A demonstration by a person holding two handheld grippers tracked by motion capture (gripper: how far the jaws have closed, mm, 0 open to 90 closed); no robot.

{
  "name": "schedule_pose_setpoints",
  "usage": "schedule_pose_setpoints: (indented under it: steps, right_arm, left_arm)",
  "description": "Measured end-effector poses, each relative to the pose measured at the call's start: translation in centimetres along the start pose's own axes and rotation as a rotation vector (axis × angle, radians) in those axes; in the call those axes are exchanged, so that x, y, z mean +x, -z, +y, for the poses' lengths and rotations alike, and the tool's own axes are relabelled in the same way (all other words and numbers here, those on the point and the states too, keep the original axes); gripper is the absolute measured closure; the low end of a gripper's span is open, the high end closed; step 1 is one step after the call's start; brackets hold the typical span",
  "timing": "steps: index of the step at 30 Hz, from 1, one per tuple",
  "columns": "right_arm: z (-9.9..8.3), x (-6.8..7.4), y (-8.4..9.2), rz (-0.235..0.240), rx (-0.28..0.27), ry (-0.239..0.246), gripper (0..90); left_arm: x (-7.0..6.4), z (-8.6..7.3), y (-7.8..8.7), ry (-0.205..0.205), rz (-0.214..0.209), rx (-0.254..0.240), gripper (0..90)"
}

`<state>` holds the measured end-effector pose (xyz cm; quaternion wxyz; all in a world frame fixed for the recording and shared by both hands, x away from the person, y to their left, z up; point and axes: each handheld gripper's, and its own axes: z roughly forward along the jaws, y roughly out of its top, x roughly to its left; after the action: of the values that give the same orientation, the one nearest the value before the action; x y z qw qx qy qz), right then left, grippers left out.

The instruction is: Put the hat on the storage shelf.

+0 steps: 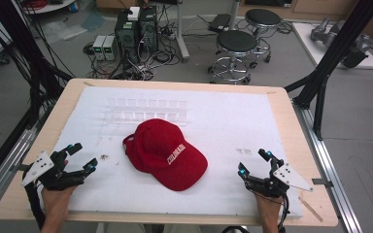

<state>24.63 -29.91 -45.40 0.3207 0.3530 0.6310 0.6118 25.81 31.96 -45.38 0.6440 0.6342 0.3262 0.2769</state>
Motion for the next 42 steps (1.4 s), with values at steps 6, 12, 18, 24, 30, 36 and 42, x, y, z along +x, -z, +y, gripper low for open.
schedule_pose_setpoints:
  steps: [6,12,18,24,30,36,42]
  right_arm:
    - [0.0,0.0,0.0,0.000,0.000,-0.001,10.2]
    - [0.0,0.0,0.0,-0.004,-0.001,0.000,10.2]
    - [0.0,0.0,0.0,-0.006,-0.001,0.004,10.2]
    - [0.0,0.1,-0.1,-0.005,0.012,0.006,10.2]
    - [0.0,0.1,-0.1,-0.006,0.010,0.010,10.2]
    - [0.0,0.1,-0.1,-0.005,0.012,0.007,10.2]
    - [0.0,0.1,-0.1,-0.005,0.013,0.008,10.2]
  left_arm:
    - [0.1,0.0,0.0,0.007,-0.007,0.006,14.2]
    - [0.3,0.0,0.0,0.024,-0.018,0.011,14.4]
    - [0.3,0.1,-0.1,0.024,-0.017,0.014,14.5]
    - [0.6,0.2,-0.3,0.048,-0.024,0.037,14.5]
    - [1.3,0.7,-1.0,0.077,-0.047,0.054,14.5]
    - [1.6,2.1,-2.3,0.069,-0.076,0.080,14.5]
    - [1.7,4.0,-3.7,0.055,-0.121,0.128,14.5]
